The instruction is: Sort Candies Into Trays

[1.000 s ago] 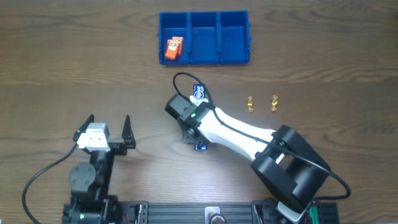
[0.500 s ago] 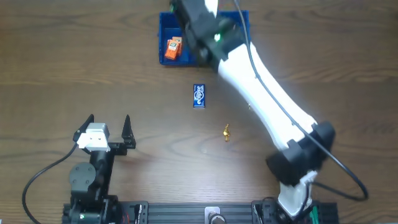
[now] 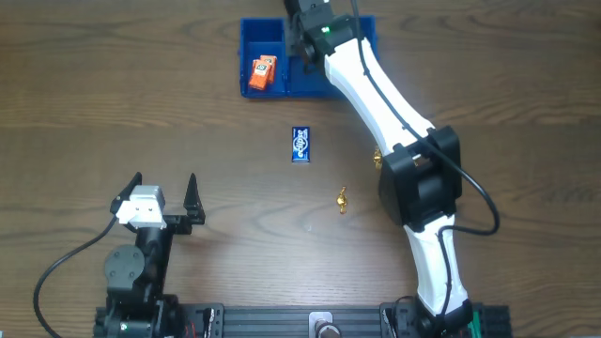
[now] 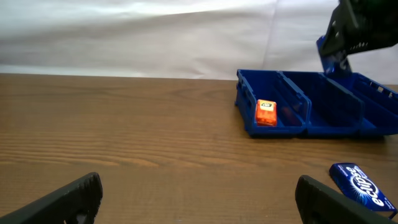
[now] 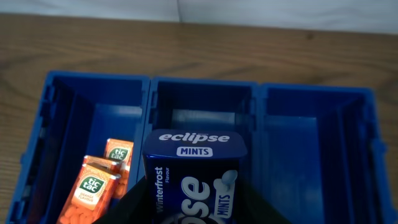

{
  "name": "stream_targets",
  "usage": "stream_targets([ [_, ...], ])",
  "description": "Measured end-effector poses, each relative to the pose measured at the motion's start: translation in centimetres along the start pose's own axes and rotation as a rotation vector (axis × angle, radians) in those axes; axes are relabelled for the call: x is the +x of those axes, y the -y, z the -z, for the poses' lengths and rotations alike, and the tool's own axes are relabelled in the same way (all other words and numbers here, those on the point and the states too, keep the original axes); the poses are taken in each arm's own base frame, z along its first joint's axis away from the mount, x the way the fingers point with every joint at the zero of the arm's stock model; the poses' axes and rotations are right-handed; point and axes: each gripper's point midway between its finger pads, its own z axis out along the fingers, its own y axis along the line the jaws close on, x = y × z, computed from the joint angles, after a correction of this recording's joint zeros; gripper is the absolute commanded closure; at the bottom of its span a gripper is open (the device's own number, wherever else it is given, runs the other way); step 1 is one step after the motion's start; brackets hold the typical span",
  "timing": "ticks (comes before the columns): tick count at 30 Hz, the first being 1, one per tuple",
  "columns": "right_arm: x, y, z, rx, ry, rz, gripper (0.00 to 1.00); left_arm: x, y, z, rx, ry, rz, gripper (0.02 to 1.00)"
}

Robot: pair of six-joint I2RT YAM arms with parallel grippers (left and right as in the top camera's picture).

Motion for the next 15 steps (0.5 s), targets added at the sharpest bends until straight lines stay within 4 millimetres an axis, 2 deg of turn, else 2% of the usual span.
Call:
stream_targets([
  [4, 1.3, 0.0, -1.5, 0.007, -0.034, 0.008, 0.956, 0.0, 0.0, 0.0, 0.0, 0.0, 0.0, 0.02],
  [10, 2.0, -0.1, -2.6, 0.009, -0.046, 0.011, 0.838, 0.0, 0.0, 0.0, 0.0, 0.0, 0.0, 0.02],
  [14, 2.5, -0.1, -3.2, 0.013, -0.058, 0.014, 0.803, 0.0, 0.0, 0.0, 0.0, 0.0, 0.0, 0.02],
  [15, 2.5, -0.1, -3.2, 0.013, -0.059, 0.014, 0.759, 0.0, 0.0, 0.0, 0.0, 0.0, 0.0, 0.023],
])
